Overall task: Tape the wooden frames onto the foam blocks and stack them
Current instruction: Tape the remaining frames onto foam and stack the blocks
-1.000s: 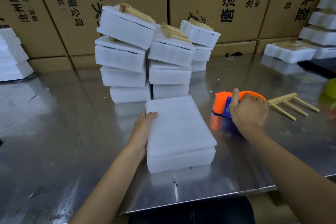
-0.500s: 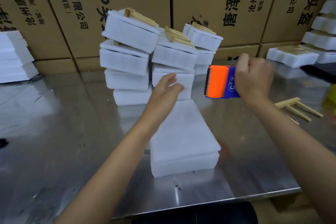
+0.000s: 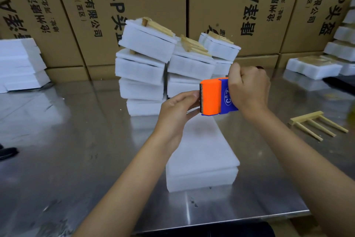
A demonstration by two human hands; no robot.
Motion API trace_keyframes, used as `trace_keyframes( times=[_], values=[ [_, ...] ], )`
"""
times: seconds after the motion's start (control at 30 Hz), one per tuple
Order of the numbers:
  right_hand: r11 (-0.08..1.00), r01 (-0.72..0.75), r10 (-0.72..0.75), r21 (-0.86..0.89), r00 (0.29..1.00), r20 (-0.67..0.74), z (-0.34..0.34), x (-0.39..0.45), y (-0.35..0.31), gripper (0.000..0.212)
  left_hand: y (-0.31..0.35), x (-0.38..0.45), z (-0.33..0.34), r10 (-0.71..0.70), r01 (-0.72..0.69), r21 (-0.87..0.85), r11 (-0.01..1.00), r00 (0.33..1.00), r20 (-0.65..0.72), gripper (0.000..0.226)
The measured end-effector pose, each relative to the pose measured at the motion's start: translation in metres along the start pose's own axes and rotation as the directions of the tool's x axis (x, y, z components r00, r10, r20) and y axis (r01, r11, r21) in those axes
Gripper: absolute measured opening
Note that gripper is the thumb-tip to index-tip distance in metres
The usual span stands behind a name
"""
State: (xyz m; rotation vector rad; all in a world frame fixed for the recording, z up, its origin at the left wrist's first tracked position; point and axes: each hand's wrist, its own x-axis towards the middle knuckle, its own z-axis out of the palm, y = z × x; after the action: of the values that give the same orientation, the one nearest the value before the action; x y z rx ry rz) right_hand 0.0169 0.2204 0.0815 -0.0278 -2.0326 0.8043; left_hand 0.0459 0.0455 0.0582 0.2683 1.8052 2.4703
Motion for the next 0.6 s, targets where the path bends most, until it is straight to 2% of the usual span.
trace_keyframes(
  times=[0.13,0.23,0.37,0.47,0.6],
  values=[
    [0.992,-0.004,0.018,-0.124,0.994,0.112,0.01,0.004,0.003,0.047,0.002,0.008,-0.002,-0.029,0.027,-0.014,1.0,0.99,-0.139,0.014],
    [0.983,0.013,0.022,-0.182,0.982,0.189,0.016,0.01,0.009,0.045,0.005,0.012,-0.009,-0.076,0.077,-0.003,0.997,0.983,-0.167,0.013],
    [0.951,0.033,0.059,-0.308,0.957,0.284,0.013,0.015,0.023,0.044,0.014,0.016,-0.043,-0.089,0.063,-0.113,0.992,0.966,-0.241,0.009],
    [0.905,0.019,0.174,-0.425,0.896,0.409,-0.004,0.024,0.051,0.042,0.018,0.012,-0.097,-0.117,0.06,-0.182,0.981,0.939,-0.324,0.008],
    [0.864,0.039,0.278,-0.502,0.794,0.54,-0.017,0.033,0.069,0.038,0.007,-0.006,-0.146,-0.215,0.149,-0.213,0.966,0.917,-0.336,0.009]
  ],
)
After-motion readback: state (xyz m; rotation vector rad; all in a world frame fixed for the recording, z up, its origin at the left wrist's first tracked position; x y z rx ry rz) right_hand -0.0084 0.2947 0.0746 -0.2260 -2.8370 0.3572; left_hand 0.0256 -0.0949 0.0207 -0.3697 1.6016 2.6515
